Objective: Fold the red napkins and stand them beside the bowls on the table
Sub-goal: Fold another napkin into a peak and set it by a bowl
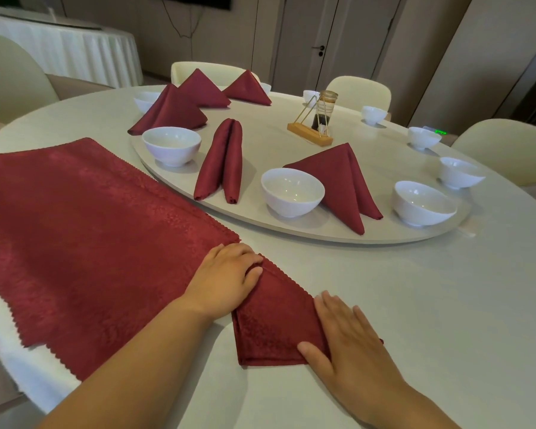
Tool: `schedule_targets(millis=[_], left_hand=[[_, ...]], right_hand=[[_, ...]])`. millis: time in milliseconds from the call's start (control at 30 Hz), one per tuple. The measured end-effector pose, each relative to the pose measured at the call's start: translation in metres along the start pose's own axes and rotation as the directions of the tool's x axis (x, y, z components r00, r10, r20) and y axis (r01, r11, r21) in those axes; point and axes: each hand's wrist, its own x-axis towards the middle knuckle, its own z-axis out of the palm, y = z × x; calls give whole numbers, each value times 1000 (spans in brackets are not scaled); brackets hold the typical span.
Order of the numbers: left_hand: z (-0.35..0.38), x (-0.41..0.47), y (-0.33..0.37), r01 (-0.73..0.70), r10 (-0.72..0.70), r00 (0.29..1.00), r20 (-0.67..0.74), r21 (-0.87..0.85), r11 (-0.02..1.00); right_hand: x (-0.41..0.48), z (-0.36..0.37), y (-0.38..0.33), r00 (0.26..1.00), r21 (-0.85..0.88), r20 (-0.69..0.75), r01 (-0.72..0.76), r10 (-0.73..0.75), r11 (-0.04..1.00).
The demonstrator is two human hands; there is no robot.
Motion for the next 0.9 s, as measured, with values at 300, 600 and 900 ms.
schedule_targets(millis=[300, 600, 900], left_hand=[[7, 1, 3, -219, 217, 881, -420, 45, 975], [2, -1, 4, -189, 163, 957, -239, -86, 978], [-10, -9, 11, -265, 174, 922, -346, -236, 935]], right_hand=[[-10, -15, 0, 964, 42, -176, 208, -198, 977], [9, -1, -8, 871, 93, -243, 459, -427, 884], [30, -30, 19, 979, 585, -160, 195, -124, 787]])
